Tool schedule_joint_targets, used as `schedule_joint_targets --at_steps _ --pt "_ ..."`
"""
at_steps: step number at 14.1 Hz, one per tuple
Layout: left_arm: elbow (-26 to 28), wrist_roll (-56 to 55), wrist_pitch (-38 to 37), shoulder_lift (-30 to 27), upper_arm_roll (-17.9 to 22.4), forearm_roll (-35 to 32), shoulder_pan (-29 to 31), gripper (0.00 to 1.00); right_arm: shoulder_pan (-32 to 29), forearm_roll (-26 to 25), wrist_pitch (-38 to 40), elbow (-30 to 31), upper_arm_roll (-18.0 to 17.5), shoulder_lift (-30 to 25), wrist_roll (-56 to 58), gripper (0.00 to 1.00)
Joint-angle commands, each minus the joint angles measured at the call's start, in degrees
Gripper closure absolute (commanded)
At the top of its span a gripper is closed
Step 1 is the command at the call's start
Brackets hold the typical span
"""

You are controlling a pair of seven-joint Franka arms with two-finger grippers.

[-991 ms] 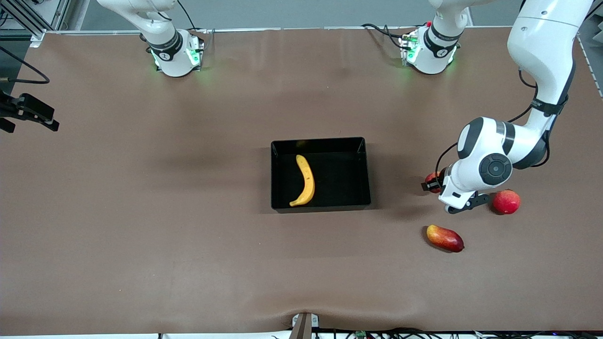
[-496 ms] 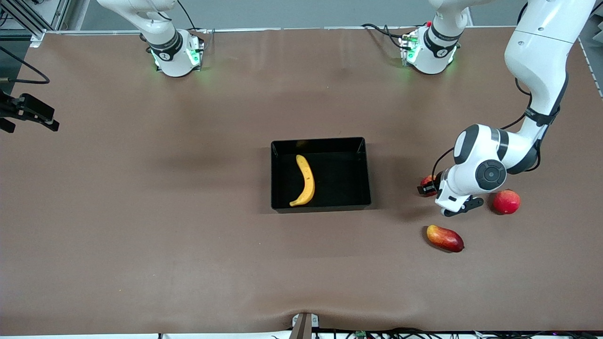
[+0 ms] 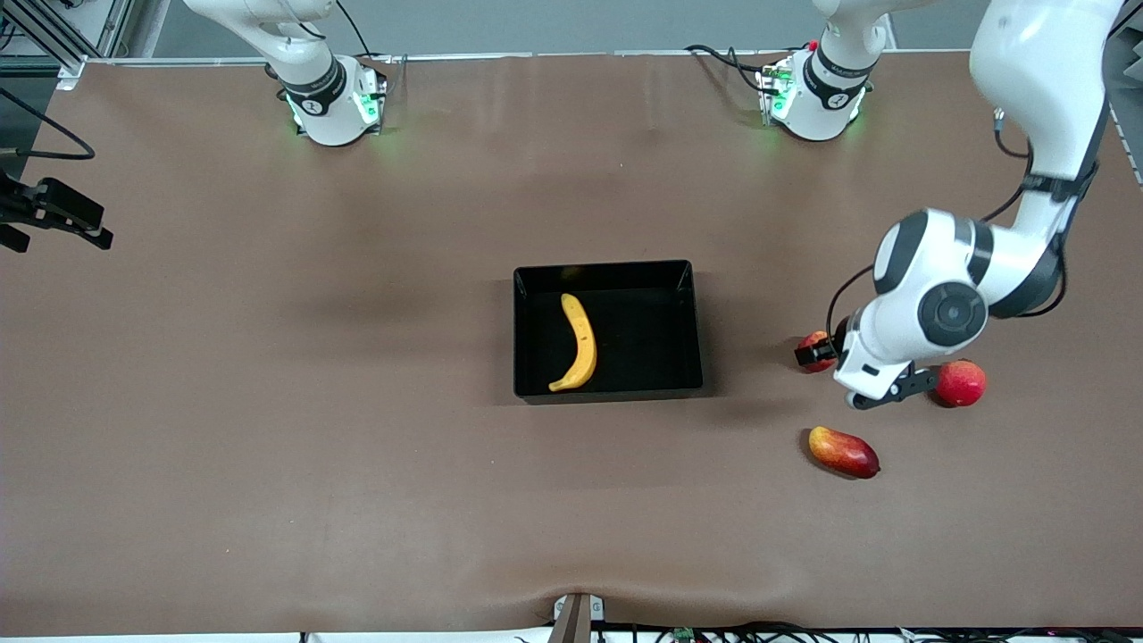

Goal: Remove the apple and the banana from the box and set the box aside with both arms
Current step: 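Open the left gripper and move it back over the banana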

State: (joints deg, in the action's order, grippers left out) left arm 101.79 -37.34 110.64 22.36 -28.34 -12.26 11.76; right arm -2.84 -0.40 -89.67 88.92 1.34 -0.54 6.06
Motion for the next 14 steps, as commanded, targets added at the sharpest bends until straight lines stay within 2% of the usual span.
schedule_joint_targets --at_steps 1,2,4,6,9,14 --pt "-4.13 -7.27 -4.20 -0.92 -6.35 -0.40 -0.42 0.00 -1.03 -0.21 0.29 -1.38 -0.73 0.97 -0.43 0.00" --pt "-4.93 -10.18 -3.94 -0.57 -8.46 -0.75 -1.12 0.00 -1.03 -0.21 0.29 -1.38 -0.73 0.98 -0.43 0.00" --pt "-7.47 -12.04 -3.15 1.71 -9.19 -1.54 -5.58 0.00 -1.03 -0.21 0.29 -1.38 -0.73 0.98 -0.43 0.00" --pt "-9.85 -12.14 -1.31 5.13 -9.01 -4.25 -11.20 0.00 -1.03 -0.21 0.29 -1.38 -0.73 1.06 -0.43 0.00" --pt "-12.22 -12.23 3.69 11.72 -9.01 -10.66 -16.40 0.00 -1.03 -0.12 0.20 -1.38 -0.73 1.15 -0.43 0.00" --pt "-16.10 -12.75 13.70 19.99 -6.12 -12.35 -24.31 0.00 -1.21 -0.04 -0.15 -1.56 -0.73 3.43 -0.34 0.00"
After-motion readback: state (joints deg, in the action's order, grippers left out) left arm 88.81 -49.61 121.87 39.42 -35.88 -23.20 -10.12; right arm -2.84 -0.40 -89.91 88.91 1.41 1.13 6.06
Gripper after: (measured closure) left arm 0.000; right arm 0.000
